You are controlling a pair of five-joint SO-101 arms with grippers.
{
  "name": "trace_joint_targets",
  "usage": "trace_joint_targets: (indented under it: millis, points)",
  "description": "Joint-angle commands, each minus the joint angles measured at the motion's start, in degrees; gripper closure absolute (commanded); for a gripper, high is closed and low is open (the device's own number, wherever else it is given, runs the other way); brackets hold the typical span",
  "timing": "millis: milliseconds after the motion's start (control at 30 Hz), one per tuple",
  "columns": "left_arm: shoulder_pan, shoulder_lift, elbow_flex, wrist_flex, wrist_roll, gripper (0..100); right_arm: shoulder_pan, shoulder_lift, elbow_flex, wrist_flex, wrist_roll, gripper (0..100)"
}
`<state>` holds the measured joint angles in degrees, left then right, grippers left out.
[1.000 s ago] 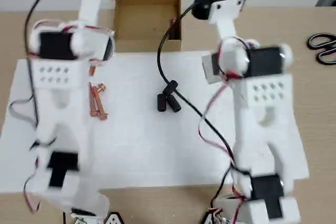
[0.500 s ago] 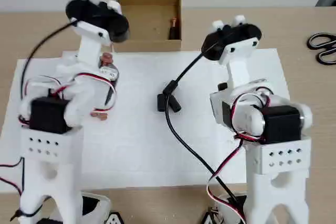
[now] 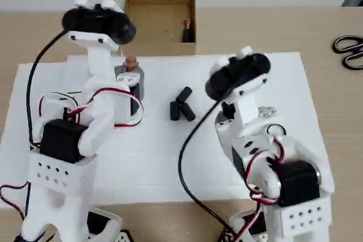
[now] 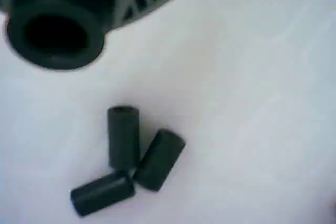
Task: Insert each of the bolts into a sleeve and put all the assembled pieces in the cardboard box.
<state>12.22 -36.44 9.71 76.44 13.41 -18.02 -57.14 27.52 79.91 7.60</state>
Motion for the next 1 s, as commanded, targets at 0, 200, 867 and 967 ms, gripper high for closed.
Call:
trace_joint_targets:
  millis: [0, 200, 867, 967]
  points:
    - [2.2, -1.9, -0.2, -0.1, 0.4, 99, -0.6, -5.2, 8.7, -9.8, 0.1, 99.4]
    - [3.2, -6.0, 1.2, 2.7, -2.3, 99, -0.7, -18.2, 31.6, -27.7, 0.1, 99.3]
    - [9.1, -6.9, 34.6, -49.3, 8.4, 99, -7.1, -43.0, 61.5, -39.4, -10.7, 99.5]
    - [11.9, -6.9, 39.3, -55.7, 8.4, 99, -11.4, -43.1, 62.8, -40.0, -10.7, 99.5]
